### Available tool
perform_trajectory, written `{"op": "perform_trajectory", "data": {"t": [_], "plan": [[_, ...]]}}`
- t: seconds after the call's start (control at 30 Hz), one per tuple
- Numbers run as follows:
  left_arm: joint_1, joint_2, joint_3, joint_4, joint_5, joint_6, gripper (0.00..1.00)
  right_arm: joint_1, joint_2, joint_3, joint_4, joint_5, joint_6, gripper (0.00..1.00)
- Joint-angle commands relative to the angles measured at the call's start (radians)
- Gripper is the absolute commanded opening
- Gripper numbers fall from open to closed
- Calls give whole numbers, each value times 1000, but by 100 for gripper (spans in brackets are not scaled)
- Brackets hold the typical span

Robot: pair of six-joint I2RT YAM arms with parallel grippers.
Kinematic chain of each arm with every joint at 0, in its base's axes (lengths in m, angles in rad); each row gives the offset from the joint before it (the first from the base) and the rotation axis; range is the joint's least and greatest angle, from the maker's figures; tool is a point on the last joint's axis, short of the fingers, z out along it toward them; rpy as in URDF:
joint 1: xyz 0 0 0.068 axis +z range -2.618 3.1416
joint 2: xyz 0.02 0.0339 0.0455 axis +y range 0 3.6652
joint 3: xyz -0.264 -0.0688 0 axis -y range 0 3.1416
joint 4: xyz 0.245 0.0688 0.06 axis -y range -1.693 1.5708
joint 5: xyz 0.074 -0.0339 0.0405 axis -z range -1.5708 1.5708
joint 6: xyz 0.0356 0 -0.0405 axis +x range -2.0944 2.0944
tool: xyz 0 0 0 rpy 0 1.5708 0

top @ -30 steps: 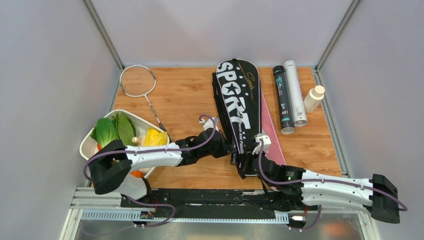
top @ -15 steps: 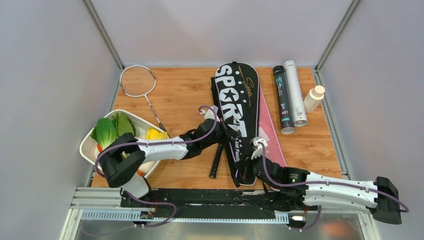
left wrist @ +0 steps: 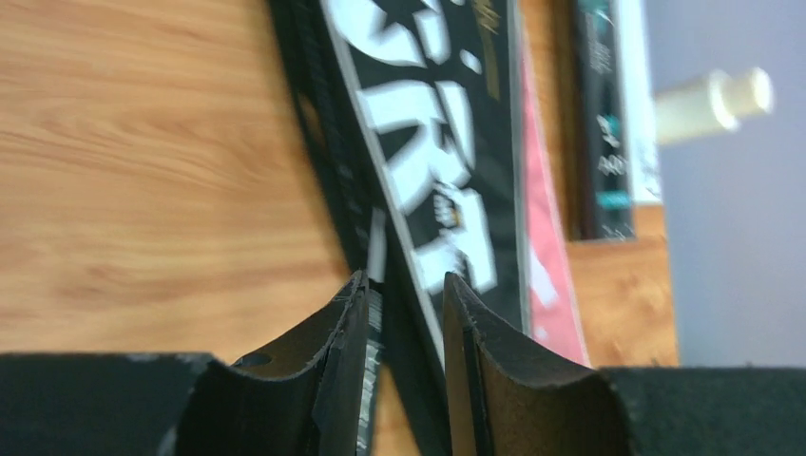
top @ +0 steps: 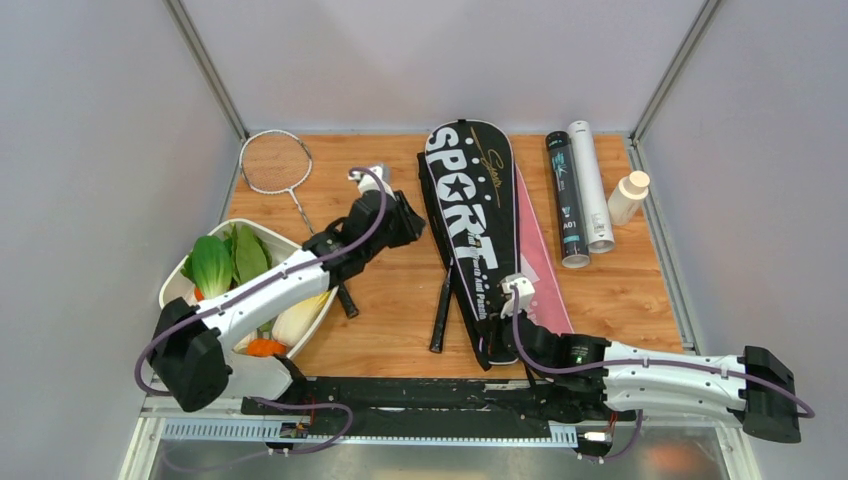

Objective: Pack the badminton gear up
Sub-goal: Place the racket in the racket bag.

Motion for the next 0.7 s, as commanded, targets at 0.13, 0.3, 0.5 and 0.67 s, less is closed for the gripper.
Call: {"op": "perform_trajectory", "data": {"t": [0.13,0.3,0.5,0.67], "plan": [[247,178,72,-45,154,169,40,-1,-33,34,29,48,-21,0],[264,357,73,151,276,163,40,-2,-48,32,31,46,-20,0],[267,514,79,373,380,99,42,-4,-44,22,35,36,-13,0],[267,619,91,524,443,42,49,-4,-47,6,39,35,-2,0]]}}
